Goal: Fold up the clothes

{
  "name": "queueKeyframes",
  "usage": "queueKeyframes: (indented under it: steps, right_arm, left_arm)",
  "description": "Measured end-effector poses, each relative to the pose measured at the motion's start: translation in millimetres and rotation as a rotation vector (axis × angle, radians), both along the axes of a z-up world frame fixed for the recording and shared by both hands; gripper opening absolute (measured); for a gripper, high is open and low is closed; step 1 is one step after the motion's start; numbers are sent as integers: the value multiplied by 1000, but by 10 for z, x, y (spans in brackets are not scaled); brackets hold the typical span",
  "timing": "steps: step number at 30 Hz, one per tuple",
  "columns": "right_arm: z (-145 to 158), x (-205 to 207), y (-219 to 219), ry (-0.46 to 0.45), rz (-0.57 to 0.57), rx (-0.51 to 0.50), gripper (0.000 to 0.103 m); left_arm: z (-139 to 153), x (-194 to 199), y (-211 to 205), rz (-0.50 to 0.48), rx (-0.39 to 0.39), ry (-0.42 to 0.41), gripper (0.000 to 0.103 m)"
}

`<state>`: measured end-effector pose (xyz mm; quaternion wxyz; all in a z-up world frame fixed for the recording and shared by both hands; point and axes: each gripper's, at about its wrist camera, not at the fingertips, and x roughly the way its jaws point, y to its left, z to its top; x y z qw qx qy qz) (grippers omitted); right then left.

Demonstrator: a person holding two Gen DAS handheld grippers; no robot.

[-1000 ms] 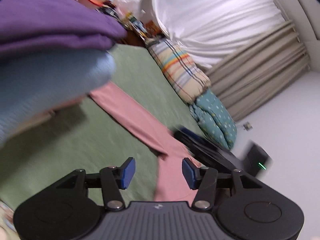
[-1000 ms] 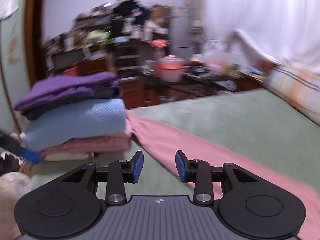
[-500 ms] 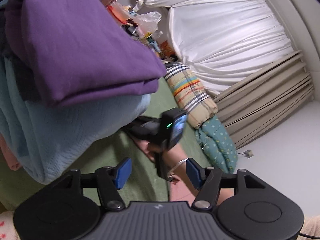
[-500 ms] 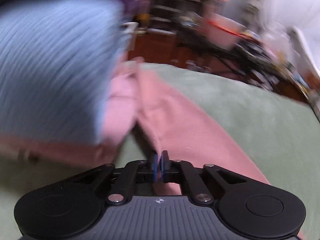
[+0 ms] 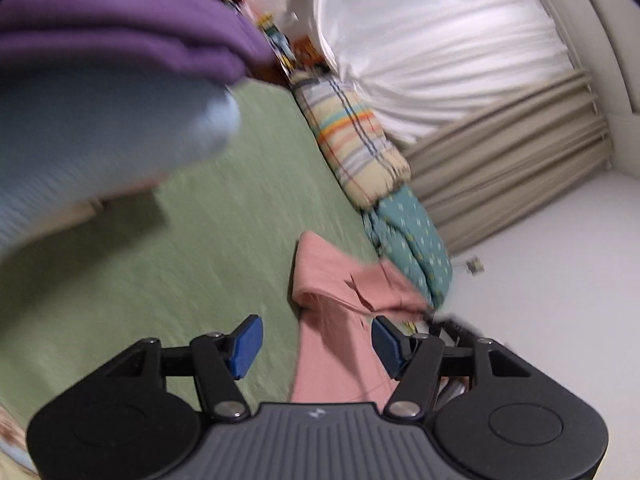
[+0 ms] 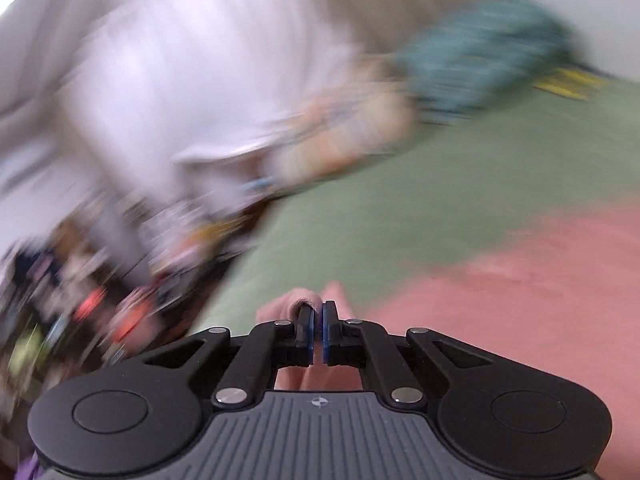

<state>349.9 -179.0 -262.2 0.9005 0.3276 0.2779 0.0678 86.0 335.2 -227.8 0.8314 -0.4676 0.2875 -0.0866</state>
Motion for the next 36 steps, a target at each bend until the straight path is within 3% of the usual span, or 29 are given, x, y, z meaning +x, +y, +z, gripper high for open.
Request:
queueKeyframes:
  steps: [1, 3, 6, 8, 10, 13, 17, 18, 20, 22, 23, 25, 28, 30, 31, 32, 33, 36]
  right_arm:
    - [-81, -33, -78, 29, -15, 12, 23]
    - [-590, -239, -583, 235, -79, 73, 26]
    - [-815, -601, -922, 292, -127, 67, 29]
    - [-785, -709, -976, 268, -112, 11, 34]
    - [-578, -665, -814, 198, -10, -263, 34]
    - [-312, -488, -279, 16, 252, -651, 34]
    - [-267, -321, 464, -133, 549, -1012, 35]
    - [-363, -191, 690, -107, 646, -1111, 34]
    - [-590, 80, 923, 14, 774, -1198, 29]
    - [-706, 145, 990, 21, 786, -1289, 9]
    - [-748, 176, 1015, 25, 786, -1322, 6]
    - [-684, 231, 974, 26, 739, -1269, 6]
    - [-245, 287, 521, 15, 467, -939, 6]
    - [33, 193, -137, -5, 227, -603, 6]
    - [71, 143, -402, 0, 149, -478, 6]
    - [84, 0, -845, 17, 31, -291, 6]
    - [52, -108, -1112, 27, -33, -193, 6]
    - [-243, -436, -1740, 94, -174, -92, 7]
  left_arm:
    - [0, 5, -88, -25, 1, 6, 60]
    - [13, 18, -234, -67, 12, 17, 60]
    - [65, 47, -393, -109, 46, 34, 60]
    - [64, 46, -455, -122, 57, 42, 60]
    - [37, 56, -509, -130, 64, 53, 60]
    - [-5, 72, -590, -141, 74, 69, 60]
    - [-24, 84, -659, -152, 86, 74, 60]
    - [-8, 73, -676, -154, 102, 74, 60]
    - [-2, 51, -664, -156, 104, 75, 60]
    - [14, 30, -641, -157, 103, 80, 60]
    - [16, 24, -628, -156, 107, 85, 60]
    - [21, 17, -601, -153, 119, 92, 60]
    - [53, 9, -579, -148, 112, 91, 59]
    - [18, 20, -561, -138, 83, 95, 60]
    - [-14, 30, -563, -134, 66, 97, 60]
    - [-37, 43, -586, -135, 57, 101, 60]
    - [-58, 57, -613, -137, 50, 106, 60]
    - [-88, 93, -713, -153, 37, 113, 60]
